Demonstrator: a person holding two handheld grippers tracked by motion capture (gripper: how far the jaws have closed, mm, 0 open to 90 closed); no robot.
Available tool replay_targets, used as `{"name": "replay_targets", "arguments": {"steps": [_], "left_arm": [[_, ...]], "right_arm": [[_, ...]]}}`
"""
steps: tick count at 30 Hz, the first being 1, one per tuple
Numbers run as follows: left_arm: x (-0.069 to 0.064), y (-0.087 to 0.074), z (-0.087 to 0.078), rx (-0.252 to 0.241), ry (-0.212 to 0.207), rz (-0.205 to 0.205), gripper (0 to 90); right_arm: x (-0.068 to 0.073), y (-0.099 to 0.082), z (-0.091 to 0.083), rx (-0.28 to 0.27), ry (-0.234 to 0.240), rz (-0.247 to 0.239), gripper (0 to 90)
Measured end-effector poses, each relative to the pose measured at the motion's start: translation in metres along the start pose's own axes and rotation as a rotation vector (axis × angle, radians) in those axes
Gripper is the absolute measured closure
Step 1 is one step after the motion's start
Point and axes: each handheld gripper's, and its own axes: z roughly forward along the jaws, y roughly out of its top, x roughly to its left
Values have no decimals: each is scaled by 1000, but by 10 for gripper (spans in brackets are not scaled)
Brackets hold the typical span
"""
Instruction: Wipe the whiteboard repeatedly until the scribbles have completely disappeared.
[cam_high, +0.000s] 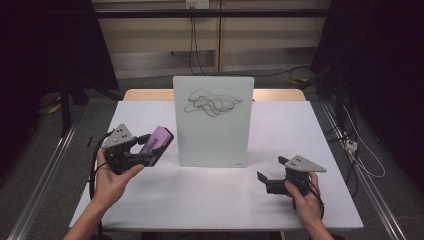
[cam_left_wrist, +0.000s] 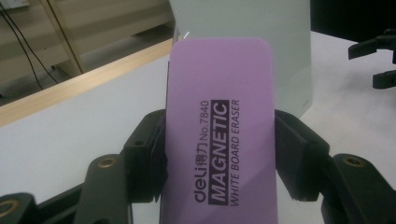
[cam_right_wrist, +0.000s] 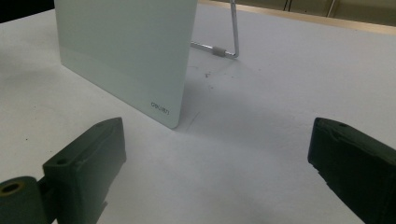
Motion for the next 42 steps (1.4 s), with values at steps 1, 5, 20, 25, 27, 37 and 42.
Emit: {"name": "replay_targets", "arguments": {"steps": [1,5,20,25,27,37,42], "left_arm": [[-2,2,0,-5,0,5,406],[-6,9,2,-15,1,27,406],[-16,34,15,-50,4,42,406],[-19,42,17,-60,2,62,406],[-19,45,18,-60,5,70,406],[-17,58,22,-74,9,88,406],[-16,69,28,-70,9,96,406]], "right_arm": [[0,0,0,2,2,1,42],[1,0,0,1,2,-2,42],[1,1,1,1,8,-3,42],[1,1,1,-1,7,-4,42],[1,1,1,0,7,-3,42],[0,1,2,4,8,-6,42],[1,1,2,3,11,-6,42]]}}
